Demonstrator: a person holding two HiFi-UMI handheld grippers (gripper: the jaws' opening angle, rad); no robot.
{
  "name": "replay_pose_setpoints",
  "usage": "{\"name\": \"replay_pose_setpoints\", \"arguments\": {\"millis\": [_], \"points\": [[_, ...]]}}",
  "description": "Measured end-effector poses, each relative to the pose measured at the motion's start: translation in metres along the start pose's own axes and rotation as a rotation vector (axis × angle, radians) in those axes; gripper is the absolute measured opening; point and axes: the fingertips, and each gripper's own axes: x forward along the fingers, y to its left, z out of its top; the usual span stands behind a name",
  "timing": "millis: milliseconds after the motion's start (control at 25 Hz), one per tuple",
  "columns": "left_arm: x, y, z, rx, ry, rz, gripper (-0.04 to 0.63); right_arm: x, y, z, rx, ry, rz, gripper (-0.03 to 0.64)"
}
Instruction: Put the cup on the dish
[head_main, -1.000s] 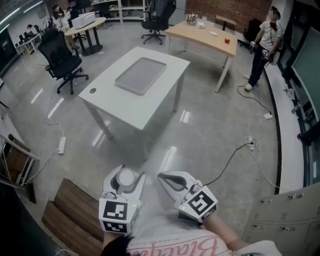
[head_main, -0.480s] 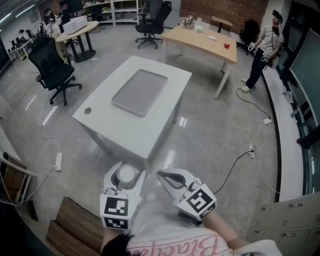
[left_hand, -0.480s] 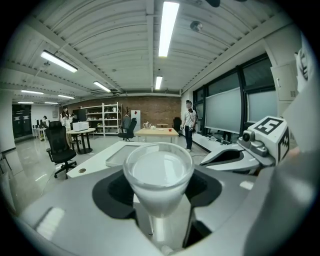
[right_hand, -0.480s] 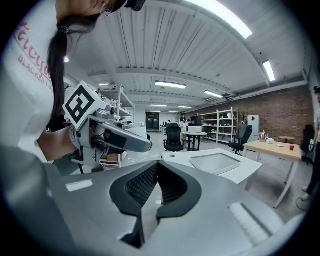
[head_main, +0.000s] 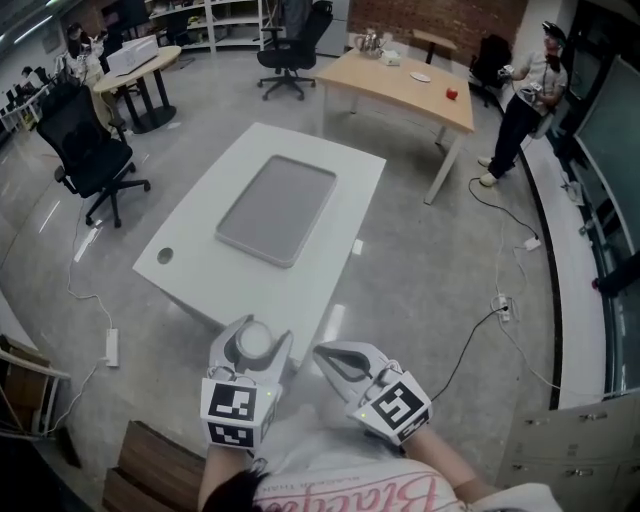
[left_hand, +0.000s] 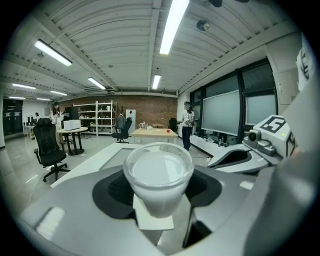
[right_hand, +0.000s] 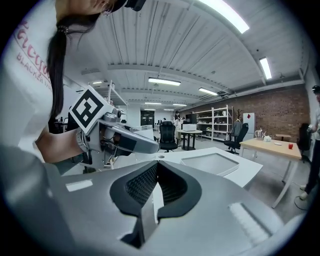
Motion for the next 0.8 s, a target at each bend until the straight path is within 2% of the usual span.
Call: {"name": "replay_pose_setpoints", "arguments": {"millis": [280,560,640,800], "points": [[0.053,0.015,0.004,-0.018,0.018,-0.007,0.256,0.015,-0.043,-0.01,0.054,0.037,-0.003,0.002],[0.131,0.045,0.014,0.022,-0.032,0.035,0.256,0.055,-0.096,-0.009,0.055,0.069,0.054,0.002],[0.157,0.057,0.014,0.004,-0.025,0.052,0.256,0.067,-0.113,-0.006,0.05,0.071,0.066,0.002],[0.204,0.083,0.004,-0.08,0.004,0.09,0.256,0.086,-0.14,-0.003,0.036,0.097,0.084,0.002]]}}
